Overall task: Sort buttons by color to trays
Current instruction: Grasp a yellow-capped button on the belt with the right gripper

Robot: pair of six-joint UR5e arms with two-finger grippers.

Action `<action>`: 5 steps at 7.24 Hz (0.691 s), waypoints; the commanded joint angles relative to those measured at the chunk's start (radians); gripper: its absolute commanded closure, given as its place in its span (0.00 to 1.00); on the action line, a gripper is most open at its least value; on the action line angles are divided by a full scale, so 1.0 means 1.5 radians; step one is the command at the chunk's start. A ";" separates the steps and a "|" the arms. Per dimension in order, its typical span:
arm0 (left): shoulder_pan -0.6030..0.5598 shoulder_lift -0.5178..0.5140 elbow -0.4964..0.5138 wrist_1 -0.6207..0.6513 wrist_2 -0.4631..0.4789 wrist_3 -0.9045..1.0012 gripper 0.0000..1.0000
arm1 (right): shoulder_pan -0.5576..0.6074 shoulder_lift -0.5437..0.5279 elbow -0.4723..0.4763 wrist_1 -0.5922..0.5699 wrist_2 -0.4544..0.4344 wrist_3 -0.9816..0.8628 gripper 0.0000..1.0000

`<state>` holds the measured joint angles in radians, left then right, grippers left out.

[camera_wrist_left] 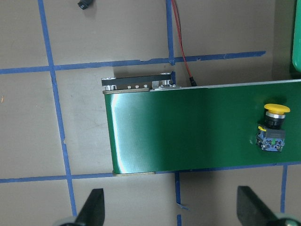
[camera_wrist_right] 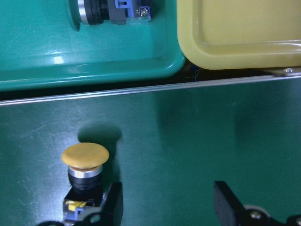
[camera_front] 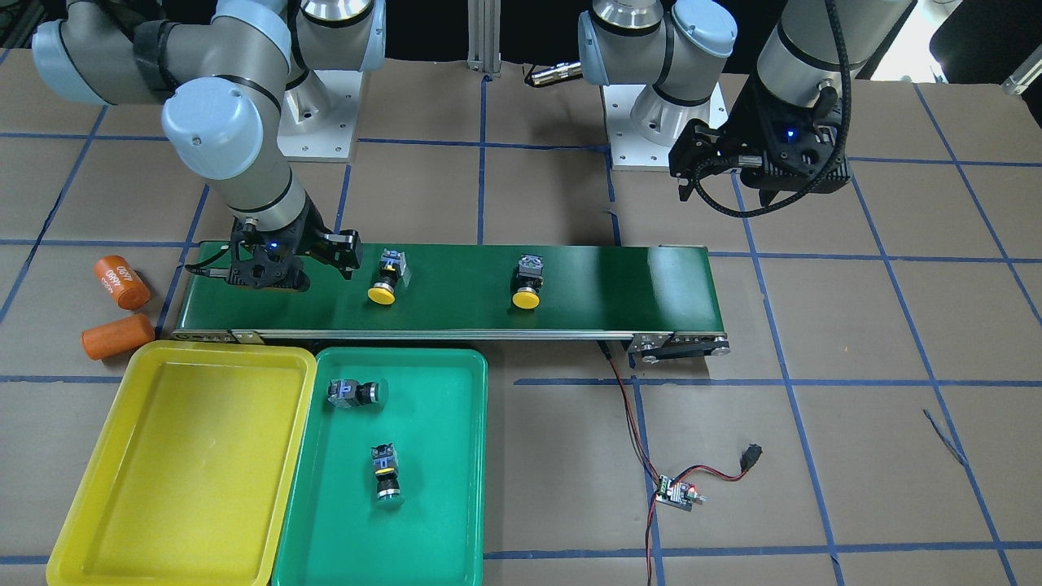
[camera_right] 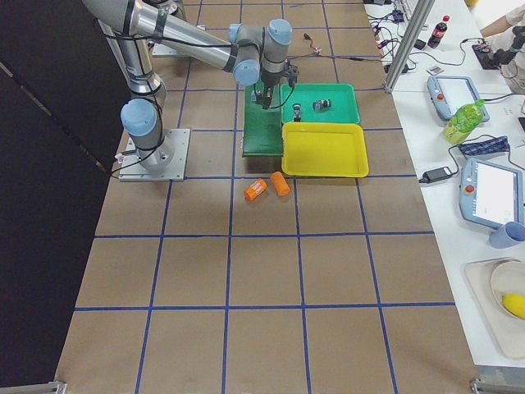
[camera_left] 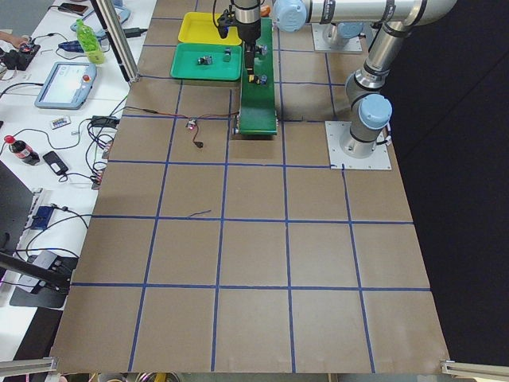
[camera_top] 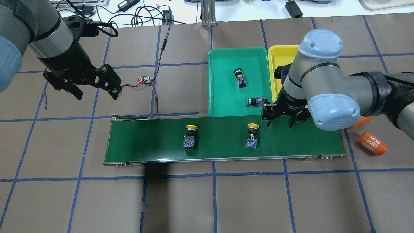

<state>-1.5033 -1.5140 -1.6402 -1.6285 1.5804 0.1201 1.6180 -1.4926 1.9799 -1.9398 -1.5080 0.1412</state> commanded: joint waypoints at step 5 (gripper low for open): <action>0.000 0.003 0.000 0.000 0.001 0.002 0.00 | 0.057 0.026 0.029 -0.028 -0.003 0.087 0.29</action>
<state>-1.5033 -1.5108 -1.6399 -1.6291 1.5823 0.1227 1.7053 -1.4669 1.9987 -1.9542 -1.5077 0.2730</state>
